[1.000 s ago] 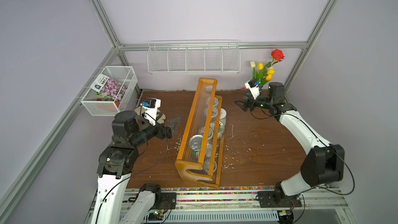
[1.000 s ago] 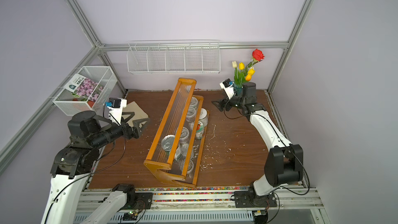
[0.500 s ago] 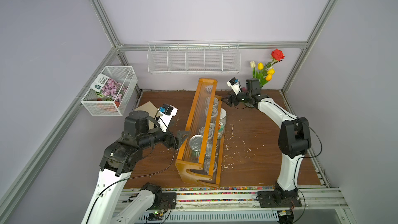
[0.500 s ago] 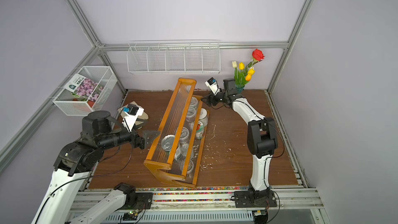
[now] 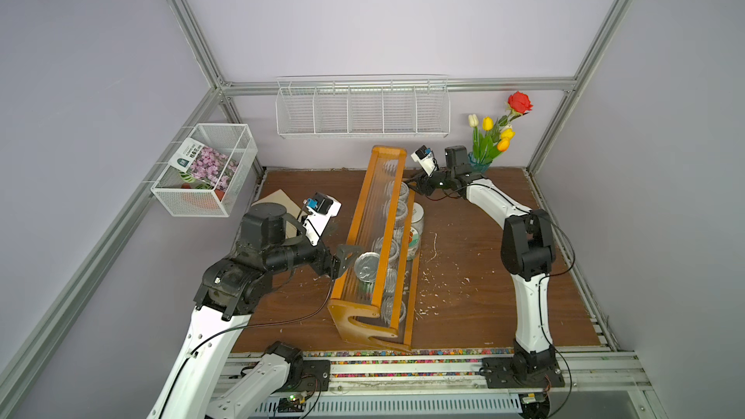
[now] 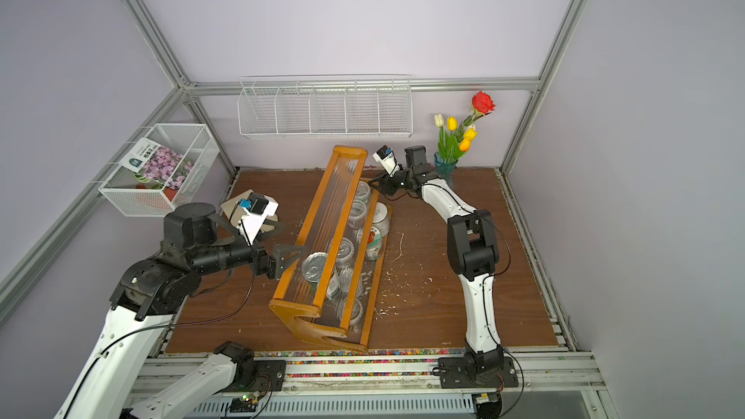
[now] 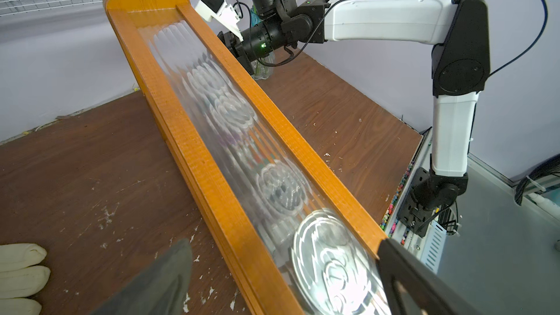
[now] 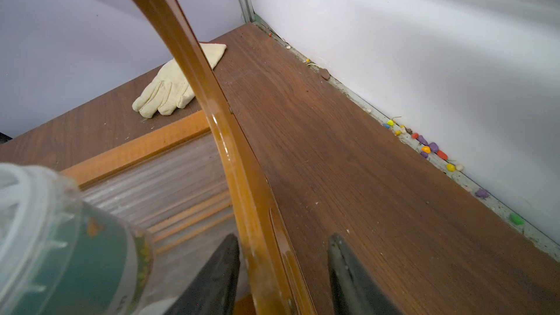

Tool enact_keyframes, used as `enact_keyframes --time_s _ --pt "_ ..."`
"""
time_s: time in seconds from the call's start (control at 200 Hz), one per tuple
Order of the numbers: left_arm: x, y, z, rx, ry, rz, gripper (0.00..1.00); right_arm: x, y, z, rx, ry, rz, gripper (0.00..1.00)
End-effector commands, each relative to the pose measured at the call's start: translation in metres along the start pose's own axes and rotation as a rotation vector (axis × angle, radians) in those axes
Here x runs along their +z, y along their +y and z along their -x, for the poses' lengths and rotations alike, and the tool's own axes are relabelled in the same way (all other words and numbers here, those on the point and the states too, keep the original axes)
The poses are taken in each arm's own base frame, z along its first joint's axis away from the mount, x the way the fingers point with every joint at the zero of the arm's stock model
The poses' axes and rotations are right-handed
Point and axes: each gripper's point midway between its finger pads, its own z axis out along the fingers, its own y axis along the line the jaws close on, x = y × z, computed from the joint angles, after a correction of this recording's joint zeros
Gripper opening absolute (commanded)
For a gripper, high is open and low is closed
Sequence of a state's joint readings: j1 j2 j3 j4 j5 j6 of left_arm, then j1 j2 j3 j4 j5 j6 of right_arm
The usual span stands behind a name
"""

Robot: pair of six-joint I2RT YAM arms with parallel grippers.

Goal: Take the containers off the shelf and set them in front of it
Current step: Adjust the shelf at the center of the board.

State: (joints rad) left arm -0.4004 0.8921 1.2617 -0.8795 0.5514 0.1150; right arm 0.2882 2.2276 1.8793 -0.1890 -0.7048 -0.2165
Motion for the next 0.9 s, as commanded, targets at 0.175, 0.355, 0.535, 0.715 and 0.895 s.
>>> enact_keyframes --time_s 0.175,0.355,0.535,0.715,0.895 --pt "0.01 0.0 0.005 0.029 -0.018 -0.032 0.99 0.012 0.015 -0.004 0.004 0.012 0.111 0.35" --pt "0.014 0.005 0.004 0.031 -0.023 -0.016 0.99 0.011 0.021 -0.013 -0.016 0.038 0.143 0.24" --pt "0.012 0.018 0.007 0.053 -0.056 0.067 0.99 0.0 0.019 -0.012 -0.039 0.038 0.13 0.06" --pt "0.009 0.029 0.011 0.058 -0.077 0.135 0.99 -0.024 0.009 -0.011 -0.051 0.013 0.082 0.0" --pt "0.0 0.037 0.02 0.08 -0.109 0.208 0.99 -0.056 -0.005 -0.018 -0.045 0.004 -0.007 0.0"
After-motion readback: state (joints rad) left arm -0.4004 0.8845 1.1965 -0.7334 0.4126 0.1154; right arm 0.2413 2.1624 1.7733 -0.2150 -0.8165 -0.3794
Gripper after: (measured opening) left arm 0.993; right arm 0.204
